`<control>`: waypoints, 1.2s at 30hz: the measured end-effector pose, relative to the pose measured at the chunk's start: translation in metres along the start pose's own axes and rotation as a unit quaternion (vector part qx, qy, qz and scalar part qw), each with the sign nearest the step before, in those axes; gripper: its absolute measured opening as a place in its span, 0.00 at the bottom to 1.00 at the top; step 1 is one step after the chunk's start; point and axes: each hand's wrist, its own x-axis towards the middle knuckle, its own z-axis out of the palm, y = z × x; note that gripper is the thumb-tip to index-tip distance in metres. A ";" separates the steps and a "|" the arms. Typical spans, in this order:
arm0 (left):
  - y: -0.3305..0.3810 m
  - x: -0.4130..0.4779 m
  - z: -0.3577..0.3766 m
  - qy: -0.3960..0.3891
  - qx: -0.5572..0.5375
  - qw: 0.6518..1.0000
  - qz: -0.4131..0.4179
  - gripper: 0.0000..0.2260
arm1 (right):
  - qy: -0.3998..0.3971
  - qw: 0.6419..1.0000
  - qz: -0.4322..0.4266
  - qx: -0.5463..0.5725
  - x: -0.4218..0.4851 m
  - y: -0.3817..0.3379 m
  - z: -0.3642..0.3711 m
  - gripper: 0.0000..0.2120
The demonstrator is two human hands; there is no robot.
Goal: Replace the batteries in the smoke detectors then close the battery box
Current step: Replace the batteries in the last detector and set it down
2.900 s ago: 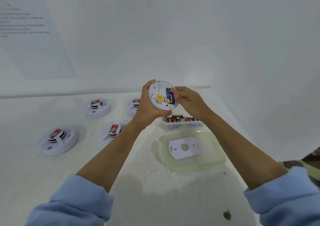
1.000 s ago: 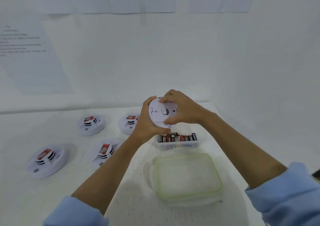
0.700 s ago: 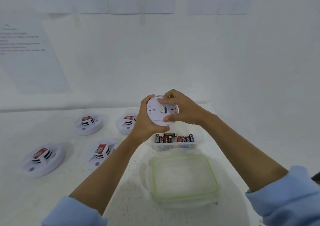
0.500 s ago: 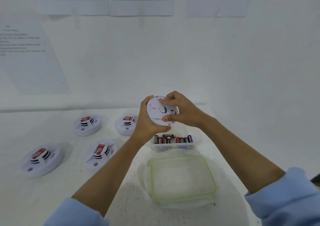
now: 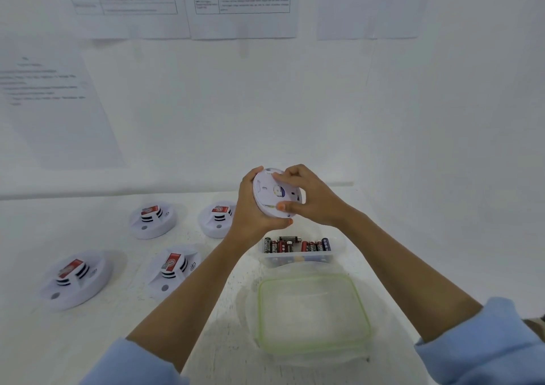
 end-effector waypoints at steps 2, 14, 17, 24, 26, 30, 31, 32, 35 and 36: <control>0.004 0.002 0.000 -0.003 0.024 1.000 0.004 0.47 | 0.001 1.000 0.007 0.014 -0.001 -0.001 -0.001 0.27; 0.022 0.009 0.007 0.006 0.235 0.970 0.064 0.52 | 0.080 0.961 0.056 0.257 -0.006 -0.007 0.010 0.36; 0.020 0.006 0.000 -0.034 0.188 0.979 0.070 0.51 | 0.118 0.916 0.081 0.375 -0.003 -0.004 0.015 0.34; 0.016 -0.017 -0.053 -0.040 -0.107 0.984 -0.137 0.30 | 0.120 0.779 0.137 0.600 0.012 -0.029 0.047 0.25; 0.012 -0.021 -0.074 -0.040 -0.150 0.974 -0.163 0.28 | 0.095 0.792 0.138 0.588 0.019 -0.039 0.063 0.26; 0.005 -0.030 -0.128 -0.029 -0.157 0.974 -0.161 0.29 | 0.045 0.847 0.167 0.503 0.036 -0.067 0.096 0.30; 0.002 -0.032 -0.143 -0.029 -0.154 0.975 -0.157 0.29 | 0.033 0.860 0.177 0.477 0.041 -0.075 0.104 0.31; 0.000 -0.034 -0.160 -0.031 -0.149 0.976 -0.159 0.29 | 0.023 0.869 0.187 0.457 0.045 -0.083 0.115 0.33; -0.007 -0.039 -0.211 -0.043 -0.111 0.980 -0.160 0.28 | 0.022 0.877 0.204 0.435 0.059 -0.108 0.151 0.37; -0.009 -0.041 -0.226 -0.050 -0.097 0.981 -0.159 0.28 | 0.027 0.874 0.207 0.439 0.064 -0.116 0.164 0.38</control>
